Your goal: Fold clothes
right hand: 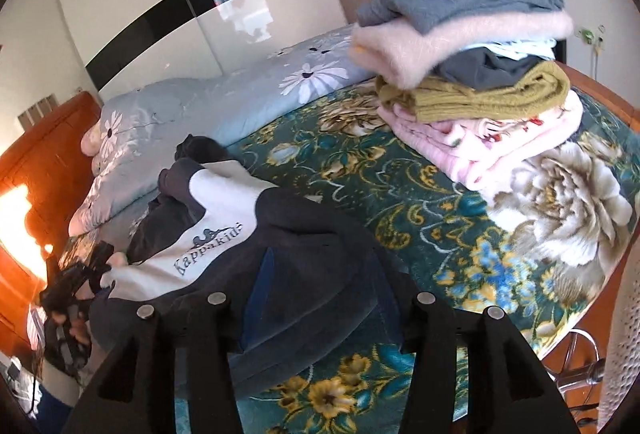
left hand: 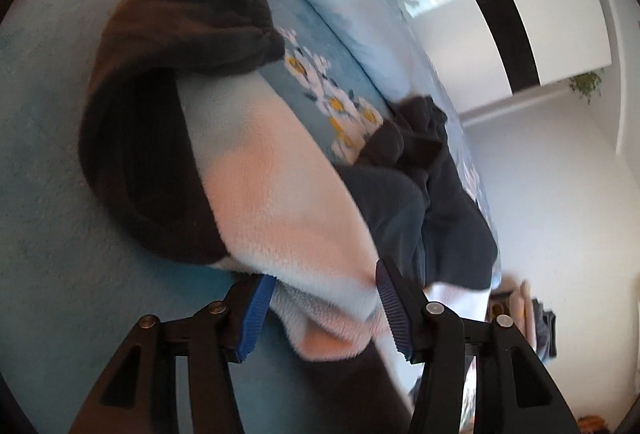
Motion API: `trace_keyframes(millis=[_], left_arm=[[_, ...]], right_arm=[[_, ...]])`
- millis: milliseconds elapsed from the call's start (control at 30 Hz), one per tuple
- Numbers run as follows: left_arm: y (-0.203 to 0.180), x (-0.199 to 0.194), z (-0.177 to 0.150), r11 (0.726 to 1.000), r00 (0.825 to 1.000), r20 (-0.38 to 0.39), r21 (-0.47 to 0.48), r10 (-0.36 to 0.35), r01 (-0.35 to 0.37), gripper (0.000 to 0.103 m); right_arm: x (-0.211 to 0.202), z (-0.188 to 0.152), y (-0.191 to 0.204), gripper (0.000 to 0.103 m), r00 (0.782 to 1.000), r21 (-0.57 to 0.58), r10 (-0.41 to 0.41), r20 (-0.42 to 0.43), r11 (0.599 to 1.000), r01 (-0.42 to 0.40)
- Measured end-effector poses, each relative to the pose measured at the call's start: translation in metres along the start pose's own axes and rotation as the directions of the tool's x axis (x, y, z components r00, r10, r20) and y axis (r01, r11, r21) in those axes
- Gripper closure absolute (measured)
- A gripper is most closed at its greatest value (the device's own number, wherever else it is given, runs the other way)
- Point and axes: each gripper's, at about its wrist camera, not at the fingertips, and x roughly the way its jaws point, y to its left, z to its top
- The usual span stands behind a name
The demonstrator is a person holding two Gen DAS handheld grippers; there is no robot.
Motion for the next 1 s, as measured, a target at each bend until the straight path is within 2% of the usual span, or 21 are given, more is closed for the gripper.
trace_keyframes(millis=[33,67,133,300,367,467,567,733,833,933,1000], left_arm=[[-0.002,0.000,0.001,1.000,1.000,0.012,0.004,0.004,-0.004,0.075],[-0.003,0.000,0.001,1.000,1.000,0.024,0.008,0.008,-0.008,0.085],[-0.006,-0.002,0.005,1.000,0.999,0.044,0.009,-0.004,0.004,0.092],[-0.030,-0.030,0.043,0.994,0.986,0.141,0.075,-0.095,0.085,0.095],[-0.031,-0.048,0.059,0.990,0.973,0.189,0.072,-0.132,0.120,0.095],[-0.018,-0.085,0.084,0.989,0.940,0.307,0.064,-0.147,0.134,0.095],[0.011,-0.116,0.106,0.995,0.913,0.394,0.027,-0.104,0.101,0.095],[0.079,-0.135,0.128,0.992,0.884,0.457,-0.117,0.100,-0.052,0.095],[0.103,-0.119,0.125,0.985,0.905,0.399,-0.140,0.149,-0.101,0.095],[0.110,-0.109,0.117,0.981,0.911,0.371,-0.127,0.181,-0.143,0.095],[0.116,-0.111,0.114,0.982,0.916,0.364,-0.140,0.168,-0.125,0.094]], right_arm=[[0.003,0.001,0.004,0.052,1.000,-0.007,0.001,-0.007,1.000,-0.001],[0.007,0.003,0.008,0.052,1.000,-0.013,0.005,-0.013,1.000,-0.005],[0.015,0.006,0.016,0.052,1.000,-0.019,0.017,-0.025,1.000,-0.018],[0.039,0.015,0.041,0.052,0.997,-0.055,0.041,-0.064,0.997,-0.045],[0.050,0.018,0.052,0.052,0.995,-0.066,0.059,-0.079,0.996,-0.065],[0.065,0.020,0.068,0.052,0.992,-0.082,0.082,-0.100,0.993,-0.090],[0.081,0.022,0.084,0.052,0.986,-0.099,0.112,-0.126,0.987,-0.125],[0.116,0.030,0.109,0.052,0.972,-0.111,0.163,-0.167,0.977,-0.183],[0.151,0.041,0.126,0.052,0.953,-0.092,0.231,-0.198,0.963,-0.252],[0.199,0.056,0.145,0.052,0.923,-0.039,0.300,-0.240,0.947,-0.318],[0.236,0.064,0.158,0.052,0.905,-0.003,0.327,-0.272,0.940,-0.340]])
